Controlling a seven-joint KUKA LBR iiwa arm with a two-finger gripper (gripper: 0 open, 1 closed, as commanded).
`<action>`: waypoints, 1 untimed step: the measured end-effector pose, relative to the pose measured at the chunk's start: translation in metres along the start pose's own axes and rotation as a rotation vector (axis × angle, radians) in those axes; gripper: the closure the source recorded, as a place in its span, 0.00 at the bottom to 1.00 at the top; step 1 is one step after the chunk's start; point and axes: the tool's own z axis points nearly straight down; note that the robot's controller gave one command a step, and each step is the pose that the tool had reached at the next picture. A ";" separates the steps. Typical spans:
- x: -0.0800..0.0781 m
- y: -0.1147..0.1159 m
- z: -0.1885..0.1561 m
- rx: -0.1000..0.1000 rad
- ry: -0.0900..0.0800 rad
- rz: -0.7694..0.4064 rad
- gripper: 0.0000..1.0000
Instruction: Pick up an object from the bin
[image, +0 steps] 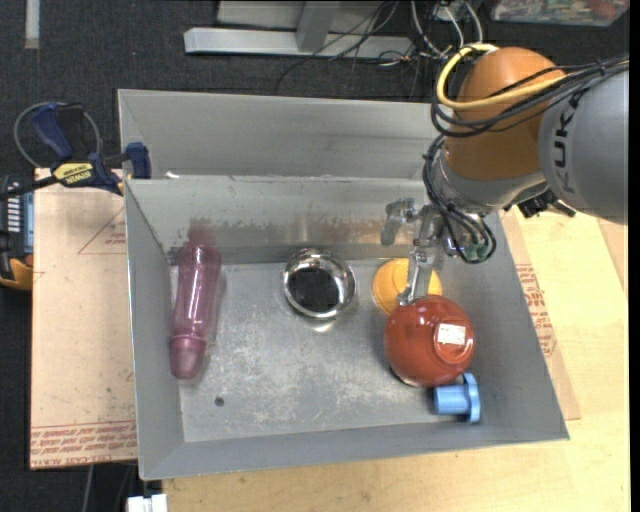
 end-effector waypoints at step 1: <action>-0.001 0.000 -0.005 0.001 -0.008 -0.001 0.00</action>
Offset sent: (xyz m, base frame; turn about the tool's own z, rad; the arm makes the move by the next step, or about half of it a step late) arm 0.0063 0.0789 -0.1357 -0.1732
